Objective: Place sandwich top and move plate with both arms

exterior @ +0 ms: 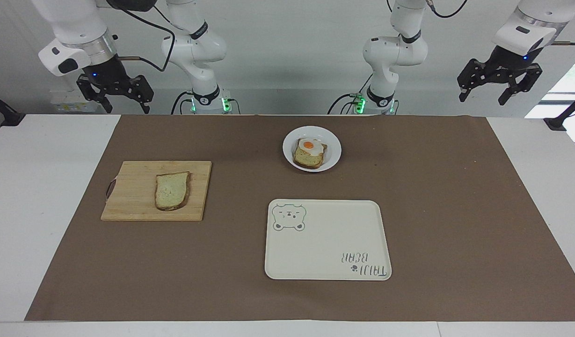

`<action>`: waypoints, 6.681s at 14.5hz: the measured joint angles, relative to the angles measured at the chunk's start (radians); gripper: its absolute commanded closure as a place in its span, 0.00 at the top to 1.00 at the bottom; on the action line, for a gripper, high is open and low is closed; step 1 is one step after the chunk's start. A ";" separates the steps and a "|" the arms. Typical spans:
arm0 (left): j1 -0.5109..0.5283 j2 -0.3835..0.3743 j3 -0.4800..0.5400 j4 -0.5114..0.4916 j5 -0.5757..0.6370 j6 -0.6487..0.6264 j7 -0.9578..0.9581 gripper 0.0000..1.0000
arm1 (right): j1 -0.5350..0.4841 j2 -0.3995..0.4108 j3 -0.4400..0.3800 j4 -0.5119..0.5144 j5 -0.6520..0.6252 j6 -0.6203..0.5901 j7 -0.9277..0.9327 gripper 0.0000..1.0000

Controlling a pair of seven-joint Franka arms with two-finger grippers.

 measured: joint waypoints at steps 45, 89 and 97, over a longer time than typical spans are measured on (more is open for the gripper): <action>0.000 0.000 0.000 0.000 0.000 0.000 0.000 1.00 | 0.000 -0.020 -0.001 -0.033 0.000 0.007 0.000 1.00; 0.000 0.000 0.000 0.000 0.000 0.000 0.000 1.00 | -0.001 -0.032 -0.001 -0.258 0.004 0.241 -0.008 1.00; 0.000 0.000 0.000 0.000 0.000 0.000 0.000 1.00 | -0.005 0.021 -0.002 -0.380 0.004 0.413 -0.008 1.00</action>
